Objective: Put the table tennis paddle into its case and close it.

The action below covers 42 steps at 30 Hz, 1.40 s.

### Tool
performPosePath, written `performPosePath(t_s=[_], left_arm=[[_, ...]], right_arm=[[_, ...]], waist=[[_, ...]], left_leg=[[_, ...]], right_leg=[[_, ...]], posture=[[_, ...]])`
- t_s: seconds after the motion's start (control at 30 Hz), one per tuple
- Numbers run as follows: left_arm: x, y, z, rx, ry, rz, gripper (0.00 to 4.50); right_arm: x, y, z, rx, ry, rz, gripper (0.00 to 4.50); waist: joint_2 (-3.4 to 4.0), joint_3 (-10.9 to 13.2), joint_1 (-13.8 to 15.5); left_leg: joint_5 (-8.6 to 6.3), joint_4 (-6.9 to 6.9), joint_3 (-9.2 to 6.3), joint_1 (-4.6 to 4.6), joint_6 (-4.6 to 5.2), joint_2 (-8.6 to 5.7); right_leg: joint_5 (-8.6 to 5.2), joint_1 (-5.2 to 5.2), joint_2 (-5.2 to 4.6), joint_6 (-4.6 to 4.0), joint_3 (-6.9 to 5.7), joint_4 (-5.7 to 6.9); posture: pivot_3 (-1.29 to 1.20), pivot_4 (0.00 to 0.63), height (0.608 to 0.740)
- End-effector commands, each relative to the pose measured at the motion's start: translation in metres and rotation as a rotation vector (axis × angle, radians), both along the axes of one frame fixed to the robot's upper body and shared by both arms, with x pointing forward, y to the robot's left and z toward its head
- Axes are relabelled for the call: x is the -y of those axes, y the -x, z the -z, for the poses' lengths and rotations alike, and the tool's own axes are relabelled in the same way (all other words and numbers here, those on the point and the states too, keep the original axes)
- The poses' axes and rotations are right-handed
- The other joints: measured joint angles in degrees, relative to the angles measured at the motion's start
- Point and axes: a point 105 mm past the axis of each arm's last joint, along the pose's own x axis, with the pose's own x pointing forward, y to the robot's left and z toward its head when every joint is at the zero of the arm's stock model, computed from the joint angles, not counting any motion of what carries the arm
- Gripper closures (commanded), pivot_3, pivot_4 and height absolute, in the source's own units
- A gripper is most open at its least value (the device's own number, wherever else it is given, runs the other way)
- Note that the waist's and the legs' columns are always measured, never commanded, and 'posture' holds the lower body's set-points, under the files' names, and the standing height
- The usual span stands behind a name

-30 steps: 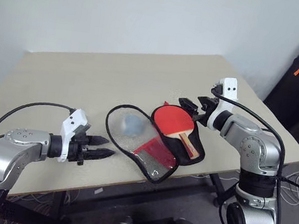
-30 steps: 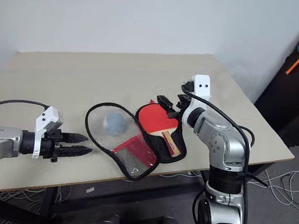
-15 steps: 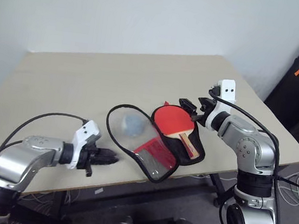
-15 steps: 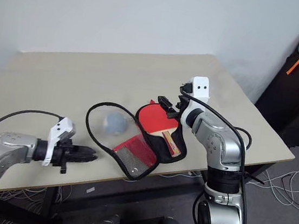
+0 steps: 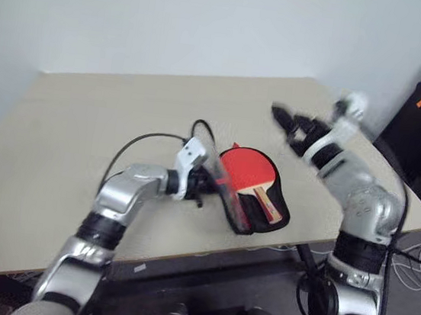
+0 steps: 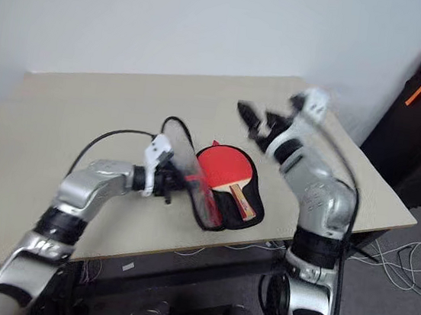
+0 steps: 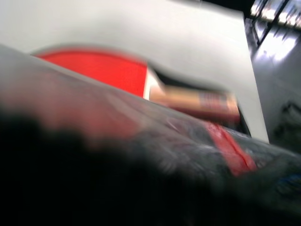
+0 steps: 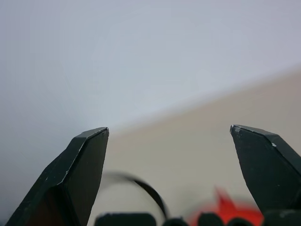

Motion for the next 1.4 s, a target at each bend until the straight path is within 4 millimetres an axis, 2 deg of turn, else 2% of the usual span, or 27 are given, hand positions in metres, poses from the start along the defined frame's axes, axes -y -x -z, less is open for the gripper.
performPosePath(t_s=[0.03,0.13,0.23,0.27,0.33,0.53,0.67,0.77,0.93,1.13,1.4], left_arm=[[0.021,-0.017,-0.001,0.018,0.000,-0.059,3.23],[0.029,-0.021,0.006,-0.035,-0.003,-0.077,3.23],[0.029,-0.007,0.008,-0.076,0.029,-0.035,3.23],[0.027,-0.003,0.006,-0.089,0.043,-0.031,3.07],[0.020,0.004,-0.001,-0.115,0.081,-0.019,2.71],[0.001,0.020,-0.008,-0.309,0.118,-0.084,0.74],[-0.007,0.026,-0.006,-0.384,0.113,-0.159,0.74],[-0.014,0.023,0.009,-0.476,0.079,-0.281,0.74],[-0.008,0.028,0.002,-0.548,0.123,-0.320,0.74],[-0.018,0.027,0.020,-0.671,0.130,-0.415,0.74],[0.000,0.032,0.028,-0.757,0.140,-0.387,0.74]], right_arm=[[0.010,-0.003,0.001,-0.008,0.013,0.068,0.00],[0.008,-0.007,0.012,-0.043,0.051,0.094,0.00],[0.006,-0.008,0.032,-0.095,0.116,0.127,0.00],[0.006,-0.008,0.035,-0.105,0.118,0.128,0.00],[0.006,-0.007,0.040,-0.115,0.117,0.130,0.00],[0.006,-0.007,0.047,-0.132,0.141,0.142,0.00],[0.003,-0.008,0.049,-0.134,0.145,0.138,0.00],[0.002,-0.008,0.053,-0.142,0.153,0.138,0.00],[0.002,-0.008,0.054,-0.141,0.160,0.136,0.00],[-0.001,-0.009,0.056,-0.143,0.173,0.133,0.00],[-0.001,-0.008,0.058,-0.147,0.174,0.139,0.00]], waist=[[-0.04,0.0,-0.1],[-0.02,0.0,-0.5],[0.01,0.0,-0.6],[0.01,0.0,-0.5],[0.01,0.0,-0.4],[0.02,0.0,-0.2],[0.02,0.0,-0.3],[0.02,0.0,-0.3],[0.01,0.0,-0.3],[0.02,0.0,-0.3],[0.01,0.0,-0.1]], left_leg=[[-0.03,0.00,-0.04,0.10,0.05,0.02],[0.03,-0.02,-0.14,0.16,0.21,0.05],[0.09,-0.11,-0.08,0.11,0.29,0.06],[0.09,-0.13,-0.07,0.11,0.29,0.08],[0.10,-0.13,-0.07,0.10,0.29,0.08],[-0.11,0.08,-0.24,0.04,0.61,0.04],[0.02,0.12,-0.24,0.06,0.41,0.03],[0.02,0.13,-0.25,0.06,0.40,0.03],[0.02,0.13,-0.26,0.06,0.39,0.02],[0.01,0.11,-0.26,0.08,0.38,0.03],[-0.10,0.14,-0.26,0.07,0.18,0.00]], right_leg=[[-0.01,0.08,0.01,0.02,0.02,-0.02],[-0.02,0.07,0.02,0.02,0.11,0.02],[-0.01,-0.14,0.06,0.02,0.26,0.11],[-0.02,-0.16,0.07,0.02,0.27,0.12],[-0.02,-0.17,0.07,0.02,0.28,0.12],[-0.01,-0.04,0.00,0.01,0.19,0.09],[-0.02,0.01,0.00,0.02,0.19,0.08],[-0.01,0.02,0.01,0.02,0.18,0.09],[-0.01,0.03,0.01,0.02,0.17,0.07],[-0.01,0.03,0.03,0.02,0.17,0.08],[-0.01,0.06,0.00,0.02,0.15,0.07]], posture=[[0.00,0.000,0.724],[0.00,0.000,0.724],[0.00,0.000,0.724],[0.00,0.000,0.724],[0.00,0.000,0.724],[0.00,0.000,0.724],[0.00,0.000,0.724],[0.00,0.000,0.724],[0.00,0.000,0.724],[0.00,0.000,0.724],[0.00,0.000,0.724]])
